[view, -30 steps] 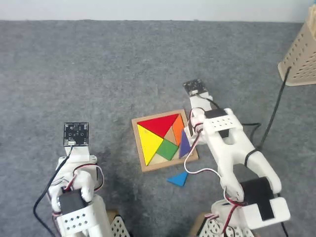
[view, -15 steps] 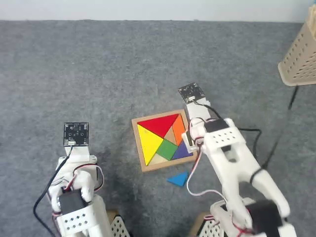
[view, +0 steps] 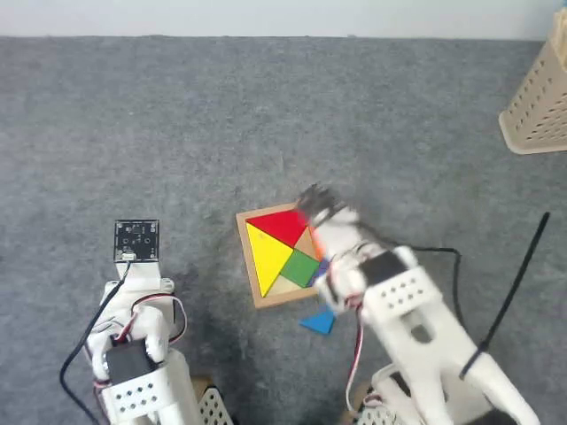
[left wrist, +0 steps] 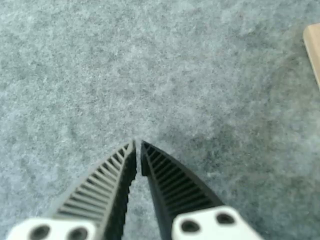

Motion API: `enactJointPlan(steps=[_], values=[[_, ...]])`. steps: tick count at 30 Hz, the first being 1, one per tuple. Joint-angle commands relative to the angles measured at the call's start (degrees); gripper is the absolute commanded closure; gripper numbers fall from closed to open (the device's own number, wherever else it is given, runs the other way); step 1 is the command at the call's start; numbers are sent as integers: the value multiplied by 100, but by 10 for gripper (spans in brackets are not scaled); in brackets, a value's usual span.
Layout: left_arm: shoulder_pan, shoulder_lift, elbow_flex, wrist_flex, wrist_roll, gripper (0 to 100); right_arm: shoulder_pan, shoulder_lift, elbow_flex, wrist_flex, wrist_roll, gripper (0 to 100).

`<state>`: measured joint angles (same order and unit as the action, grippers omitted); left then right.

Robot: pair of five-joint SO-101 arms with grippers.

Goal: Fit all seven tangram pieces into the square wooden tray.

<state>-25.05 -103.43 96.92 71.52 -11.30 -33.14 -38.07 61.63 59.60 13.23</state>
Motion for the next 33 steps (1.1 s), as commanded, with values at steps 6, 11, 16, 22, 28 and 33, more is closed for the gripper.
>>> enactJointPlan(steps=[6,11,16,22,28,33], values=[[-26,-79,-40,44,-26,987,-1121,-611,334,620,1398,991],[-26,-79,-40,44,-26,987,-1262,-163,316,585,1407,916],[-26,-79,-40,44,-26,987,-1411,119,325,418,1398,833],[-26,-79,-40,44,-26,987,-1402,119,334,418,1442,832],[-26,-79,-40,44,-26,987,-1402,163,580,154,1600,828],[-26,-79,-40,44,-26,987,-1402,163,659,136,1776,828]])
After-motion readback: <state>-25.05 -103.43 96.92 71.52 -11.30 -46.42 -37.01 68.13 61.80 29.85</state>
